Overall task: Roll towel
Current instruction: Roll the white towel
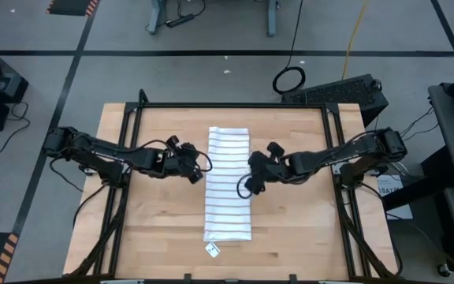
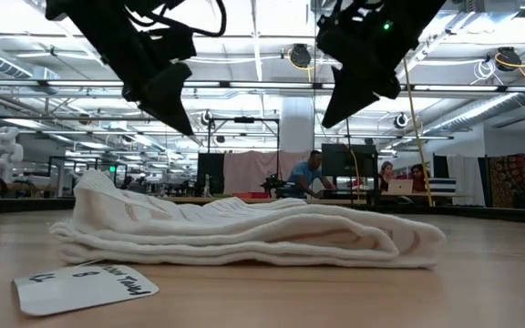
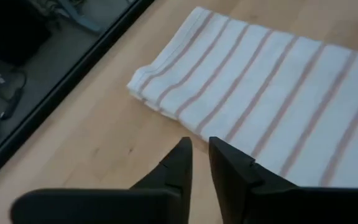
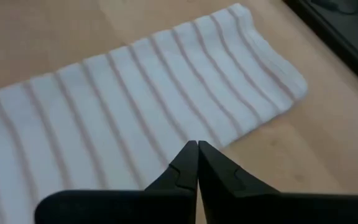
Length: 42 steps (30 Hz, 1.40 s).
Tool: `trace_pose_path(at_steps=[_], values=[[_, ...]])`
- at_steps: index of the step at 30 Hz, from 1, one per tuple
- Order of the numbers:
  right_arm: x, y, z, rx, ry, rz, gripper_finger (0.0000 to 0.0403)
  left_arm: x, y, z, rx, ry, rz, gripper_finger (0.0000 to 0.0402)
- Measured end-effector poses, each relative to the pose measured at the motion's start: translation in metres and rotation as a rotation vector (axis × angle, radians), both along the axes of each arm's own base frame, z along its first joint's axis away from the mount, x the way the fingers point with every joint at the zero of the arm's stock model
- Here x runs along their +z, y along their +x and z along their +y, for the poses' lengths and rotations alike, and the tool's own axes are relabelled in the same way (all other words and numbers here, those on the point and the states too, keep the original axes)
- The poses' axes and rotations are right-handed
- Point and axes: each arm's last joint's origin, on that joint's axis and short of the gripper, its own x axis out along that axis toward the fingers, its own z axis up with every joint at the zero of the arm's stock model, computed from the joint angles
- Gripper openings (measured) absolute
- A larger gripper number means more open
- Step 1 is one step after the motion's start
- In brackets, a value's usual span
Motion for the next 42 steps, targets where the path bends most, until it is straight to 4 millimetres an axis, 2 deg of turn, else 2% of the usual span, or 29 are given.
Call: trace_pose_path(at_steps=[4,9,16,22,26,32,36,42], values=[[0.001,0.003,-0.023,-0.004,-0.045,0.028,0.0001,0.001,0.003,0.004,-0.078,0.003,0.02,0.0087],[0.005,0.009,-0.063,-0.012,-0.022,-0.015,0.0001,0.009,0.014,0.021,-0.162,-0.02,-0.074,0.0127],[-0.01,0.006,-0.106,-0.029,0.063,-0.148,0.0,0.01,0.011,0.063,0.006,-0.101,-0.155,0.0161],[-0.026,-0.007,-0.134,-0.103,0.136,-0.2,0.0,0.005,0.001,0.103,-0.022,-0.215,-0.201,0.0162],[-0.04,-0.017,-0.143,-0.192,0.187,-0.211,0.0,0.002,-0.007,0.119,0.001,-0.253,-0.207,0.0162],[-0.052,-0.024,-0.142,-0.239,0.225,-0.194,0.0023,0.005,-0.007,0.126,0.057,-0.222,-0.249,0.0162],[-0.053,-0.025,-0.142,-0.219,0.231,-0.19,0.0074,0.003,-0.006,0.131,0.041,-0.199,-0.244,0.0179],[-0.049,-0.022,-0.146,-0.156,0.163,-0.209,0.0172,-0.006,-0.009,0.144,0.017,-0.246,-0.221,0.0262]])
